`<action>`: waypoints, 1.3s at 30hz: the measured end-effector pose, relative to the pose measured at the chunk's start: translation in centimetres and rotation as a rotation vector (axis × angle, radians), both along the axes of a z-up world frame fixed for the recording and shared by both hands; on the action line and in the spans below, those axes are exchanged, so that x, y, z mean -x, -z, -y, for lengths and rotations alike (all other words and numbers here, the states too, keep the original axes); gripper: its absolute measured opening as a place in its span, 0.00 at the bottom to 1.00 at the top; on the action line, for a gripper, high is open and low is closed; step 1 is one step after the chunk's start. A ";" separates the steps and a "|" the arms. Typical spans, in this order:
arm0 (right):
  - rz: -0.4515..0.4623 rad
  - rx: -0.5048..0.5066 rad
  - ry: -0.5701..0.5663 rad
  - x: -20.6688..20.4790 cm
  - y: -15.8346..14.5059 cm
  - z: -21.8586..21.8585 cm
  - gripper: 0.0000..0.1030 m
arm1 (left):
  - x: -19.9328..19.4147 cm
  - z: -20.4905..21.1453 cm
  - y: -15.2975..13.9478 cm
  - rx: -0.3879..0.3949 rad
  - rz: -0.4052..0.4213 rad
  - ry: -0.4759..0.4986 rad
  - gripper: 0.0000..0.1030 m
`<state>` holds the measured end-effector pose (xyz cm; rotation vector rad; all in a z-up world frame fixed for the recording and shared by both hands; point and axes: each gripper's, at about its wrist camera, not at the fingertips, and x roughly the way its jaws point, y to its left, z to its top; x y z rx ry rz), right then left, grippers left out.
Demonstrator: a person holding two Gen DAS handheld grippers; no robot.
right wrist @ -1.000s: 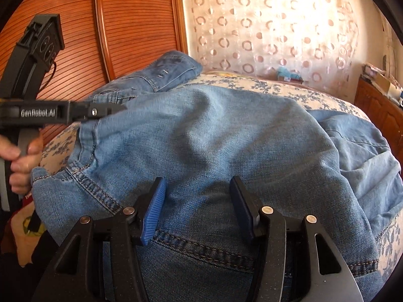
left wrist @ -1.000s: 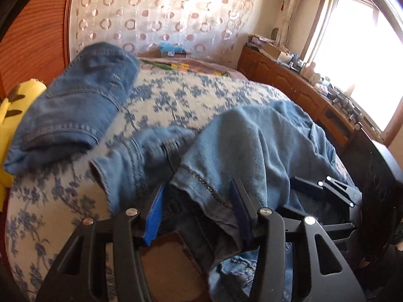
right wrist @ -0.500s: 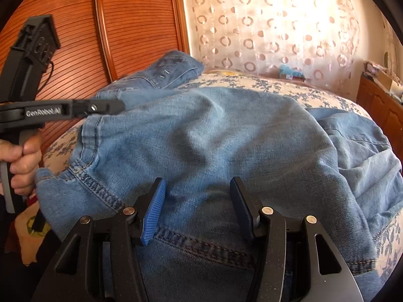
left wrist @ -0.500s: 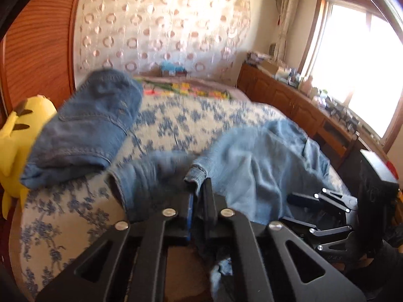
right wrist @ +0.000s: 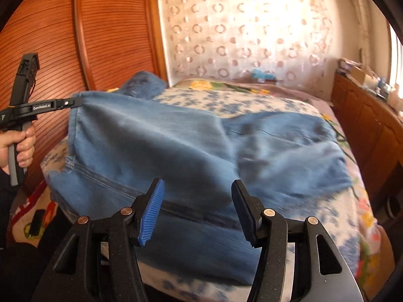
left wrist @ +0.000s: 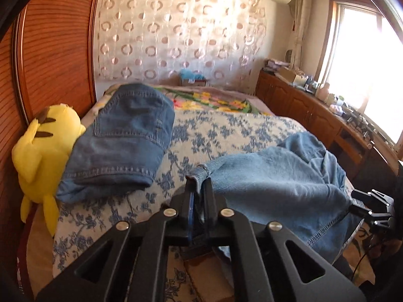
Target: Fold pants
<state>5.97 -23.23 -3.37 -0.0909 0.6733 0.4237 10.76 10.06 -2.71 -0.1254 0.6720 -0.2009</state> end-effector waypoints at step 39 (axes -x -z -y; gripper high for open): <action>-0.142 -0.041 0.032 2.2 1.8 4.7 0.31 | 12.3 4.6 0.9 0.011 -0.041 0.170 0.04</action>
